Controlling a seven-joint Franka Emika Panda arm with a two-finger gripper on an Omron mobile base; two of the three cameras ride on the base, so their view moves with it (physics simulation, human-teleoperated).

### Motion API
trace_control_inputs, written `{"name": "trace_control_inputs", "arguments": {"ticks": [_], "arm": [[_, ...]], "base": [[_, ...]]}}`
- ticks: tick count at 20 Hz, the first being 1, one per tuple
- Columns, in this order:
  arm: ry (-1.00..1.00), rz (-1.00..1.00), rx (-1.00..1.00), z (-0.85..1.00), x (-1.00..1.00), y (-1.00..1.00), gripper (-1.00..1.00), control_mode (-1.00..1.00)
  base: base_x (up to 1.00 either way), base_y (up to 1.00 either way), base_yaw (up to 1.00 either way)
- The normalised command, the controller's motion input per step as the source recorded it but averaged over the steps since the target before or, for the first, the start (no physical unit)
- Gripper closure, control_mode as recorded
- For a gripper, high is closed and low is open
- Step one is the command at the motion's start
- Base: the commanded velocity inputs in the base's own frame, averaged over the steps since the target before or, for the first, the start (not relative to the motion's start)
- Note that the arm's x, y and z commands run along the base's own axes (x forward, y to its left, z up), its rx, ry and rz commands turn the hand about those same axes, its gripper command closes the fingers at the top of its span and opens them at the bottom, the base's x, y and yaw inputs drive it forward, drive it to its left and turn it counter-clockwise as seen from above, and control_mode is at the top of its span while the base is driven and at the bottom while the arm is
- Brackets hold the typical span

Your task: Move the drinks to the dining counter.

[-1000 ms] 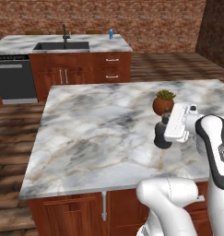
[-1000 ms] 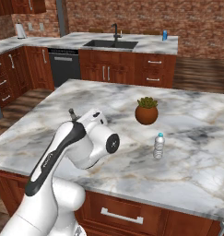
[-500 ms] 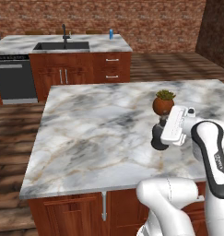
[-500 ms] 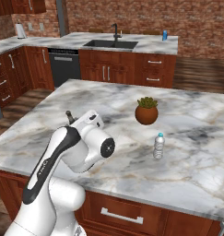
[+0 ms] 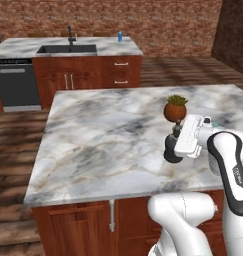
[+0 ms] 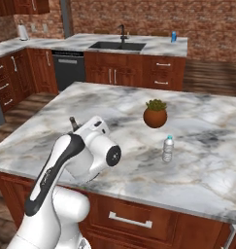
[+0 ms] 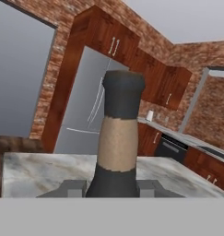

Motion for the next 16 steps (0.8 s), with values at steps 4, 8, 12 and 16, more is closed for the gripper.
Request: {"name": "trace_control_inputs", "arguments": {"ticks": [4, 8, 12, 16], "arm": [[0.00, 0.00, 0.00, 0.00, 0.00, 0.00, 1.00, 1.00], [0.00, 0.00, 0.00, 0.00, 0.00, 0.00, 1.00, 1.00], [0.00, 0.00, 0.00, 0.00, 0.00, 0.00, 1.00, 1.00], [0.00, 0.00, 0.00, 0.00, 0.00, 0.00, 1.00, 1.00]], "base": [[-0.69, 0.00, 0.00], [-0.72, -0.02, 0.00], [-0.39, -0.42, 0.00], [-0.10, -0.82, 0.00]]}}
